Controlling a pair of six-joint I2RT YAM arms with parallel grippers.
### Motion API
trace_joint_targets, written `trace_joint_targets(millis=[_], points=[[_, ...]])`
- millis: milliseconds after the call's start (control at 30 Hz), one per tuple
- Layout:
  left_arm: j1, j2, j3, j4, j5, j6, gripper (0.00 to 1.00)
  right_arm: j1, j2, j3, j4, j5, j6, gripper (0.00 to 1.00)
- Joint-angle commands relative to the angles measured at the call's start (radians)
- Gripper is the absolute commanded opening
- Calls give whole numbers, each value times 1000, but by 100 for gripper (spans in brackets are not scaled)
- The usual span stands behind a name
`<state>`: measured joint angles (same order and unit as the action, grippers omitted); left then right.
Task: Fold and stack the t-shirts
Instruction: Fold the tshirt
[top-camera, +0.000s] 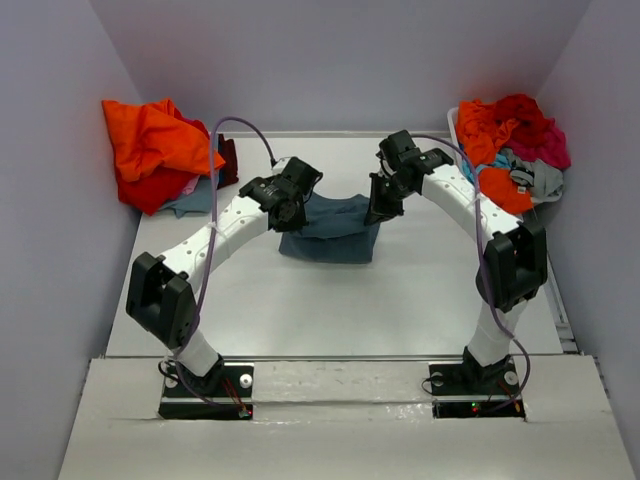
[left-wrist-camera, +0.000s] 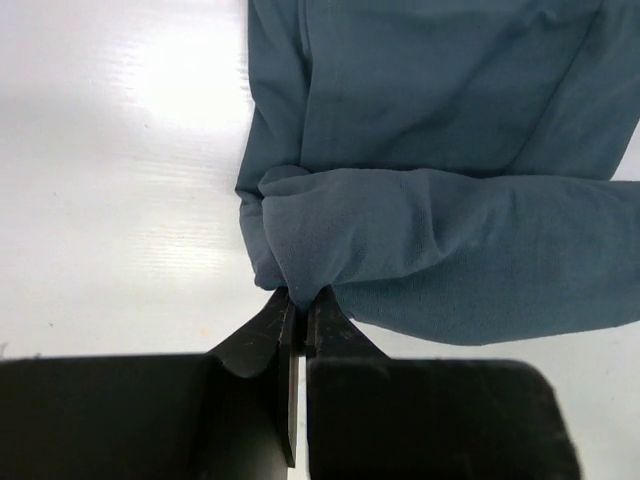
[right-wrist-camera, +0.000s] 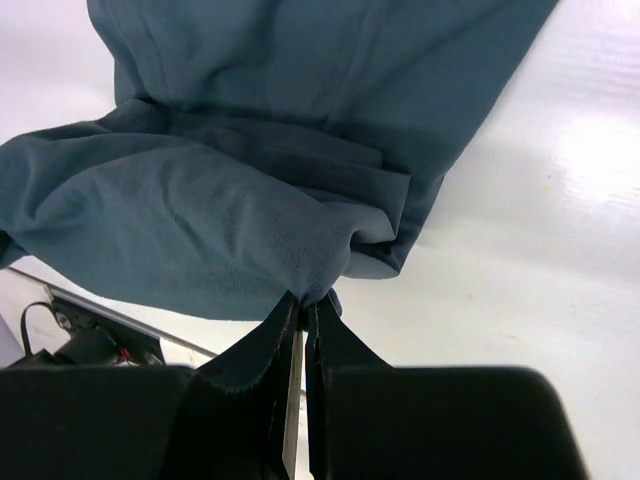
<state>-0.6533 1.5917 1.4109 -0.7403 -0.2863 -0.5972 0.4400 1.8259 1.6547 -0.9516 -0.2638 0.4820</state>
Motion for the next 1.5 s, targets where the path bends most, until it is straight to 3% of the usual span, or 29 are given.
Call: trace_joint_targets(millis=[0, 800, 1467], points=[[38, 36, 79, 42, -22, 53, 6, -1, 32, 102, 1, 37, -10, 7], [127, 388, 506, 50, -54, 112, 6, -79, 242, 367, -35, 71, 13, 7], [155, 540, 775, 96, -100, 131, 6, -99, 339, 557, -61, 135, 29, 7]])
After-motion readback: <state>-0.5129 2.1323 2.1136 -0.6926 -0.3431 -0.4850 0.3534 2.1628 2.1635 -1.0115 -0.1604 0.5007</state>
